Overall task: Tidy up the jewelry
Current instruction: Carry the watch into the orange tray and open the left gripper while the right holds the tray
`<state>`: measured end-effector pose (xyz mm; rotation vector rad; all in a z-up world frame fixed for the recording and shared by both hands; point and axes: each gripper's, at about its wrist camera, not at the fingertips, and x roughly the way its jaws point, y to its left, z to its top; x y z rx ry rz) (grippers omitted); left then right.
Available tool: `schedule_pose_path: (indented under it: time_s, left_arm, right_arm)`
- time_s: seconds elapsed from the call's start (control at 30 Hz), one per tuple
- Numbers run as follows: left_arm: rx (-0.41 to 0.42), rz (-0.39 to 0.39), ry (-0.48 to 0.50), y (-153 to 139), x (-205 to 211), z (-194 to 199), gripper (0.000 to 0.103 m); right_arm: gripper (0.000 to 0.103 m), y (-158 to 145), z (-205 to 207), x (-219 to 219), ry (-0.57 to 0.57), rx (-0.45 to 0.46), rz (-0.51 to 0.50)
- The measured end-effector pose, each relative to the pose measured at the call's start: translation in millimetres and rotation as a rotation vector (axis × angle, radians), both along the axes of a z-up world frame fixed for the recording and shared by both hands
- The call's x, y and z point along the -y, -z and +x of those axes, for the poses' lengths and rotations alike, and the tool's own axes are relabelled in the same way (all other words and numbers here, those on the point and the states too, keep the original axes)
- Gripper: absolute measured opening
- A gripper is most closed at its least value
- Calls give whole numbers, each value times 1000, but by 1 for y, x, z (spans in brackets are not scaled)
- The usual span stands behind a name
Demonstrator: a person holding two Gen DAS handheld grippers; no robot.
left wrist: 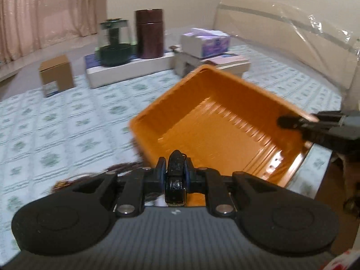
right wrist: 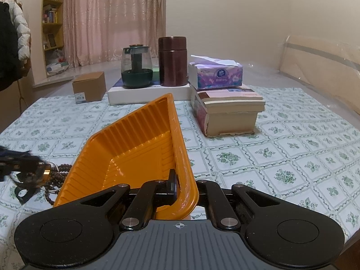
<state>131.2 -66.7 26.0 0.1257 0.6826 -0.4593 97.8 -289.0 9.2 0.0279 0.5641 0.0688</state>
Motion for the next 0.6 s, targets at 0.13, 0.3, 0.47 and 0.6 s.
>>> schedule_pose_path:
  time_s: [0.13, 0.3, 0.47, 0.6]
  left_arm:
    - [-21, -19, 35, 11, 26, 6, 14]
    - [-42, -9, 63, 23, 41, 8, 15]
    - [-10, -29, 53, 17, 33, 1, 36]
    - [31, -4, -25, 8, 6, -7, 36]
  right_arm:
    - [6, 2, 1, 3, 3, -11, 19]
    - [6, 4, 2, 6, 7, -17, 32]
    - [6, 5, 1, 5, 4, -17, 31]
    - [6, 5, 1, 7, 8, -21, 42]
